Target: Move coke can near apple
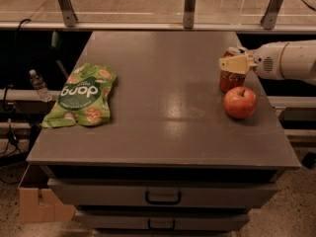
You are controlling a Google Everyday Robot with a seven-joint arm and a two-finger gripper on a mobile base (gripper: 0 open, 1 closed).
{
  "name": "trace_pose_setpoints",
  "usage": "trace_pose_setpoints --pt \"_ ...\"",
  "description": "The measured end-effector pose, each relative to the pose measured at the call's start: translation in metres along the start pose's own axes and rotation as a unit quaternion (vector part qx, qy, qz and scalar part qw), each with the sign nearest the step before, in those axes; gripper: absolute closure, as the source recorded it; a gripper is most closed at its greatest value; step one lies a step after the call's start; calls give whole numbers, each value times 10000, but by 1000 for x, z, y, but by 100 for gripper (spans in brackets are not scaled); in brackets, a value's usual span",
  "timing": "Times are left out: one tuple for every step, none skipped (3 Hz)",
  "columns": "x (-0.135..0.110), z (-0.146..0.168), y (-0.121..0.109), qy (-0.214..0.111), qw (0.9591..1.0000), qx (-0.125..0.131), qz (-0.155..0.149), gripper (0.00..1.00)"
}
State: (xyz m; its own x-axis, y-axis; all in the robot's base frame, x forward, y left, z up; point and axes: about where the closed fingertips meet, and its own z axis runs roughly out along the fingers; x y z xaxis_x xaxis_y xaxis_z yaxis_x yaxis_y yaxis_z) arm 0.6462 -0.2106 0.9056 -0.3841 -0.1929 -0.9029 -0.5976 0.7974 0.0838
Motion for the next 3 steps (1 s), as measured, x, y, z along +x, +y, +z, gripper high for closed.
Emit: trace_pose_setpoints --pt "5 -10 -3 -21 10000 59 60 61" --pt "10 -12 -1 -31 9999 12 130 28" --pt "12 -9 2 -15 9999 -46 166 5"
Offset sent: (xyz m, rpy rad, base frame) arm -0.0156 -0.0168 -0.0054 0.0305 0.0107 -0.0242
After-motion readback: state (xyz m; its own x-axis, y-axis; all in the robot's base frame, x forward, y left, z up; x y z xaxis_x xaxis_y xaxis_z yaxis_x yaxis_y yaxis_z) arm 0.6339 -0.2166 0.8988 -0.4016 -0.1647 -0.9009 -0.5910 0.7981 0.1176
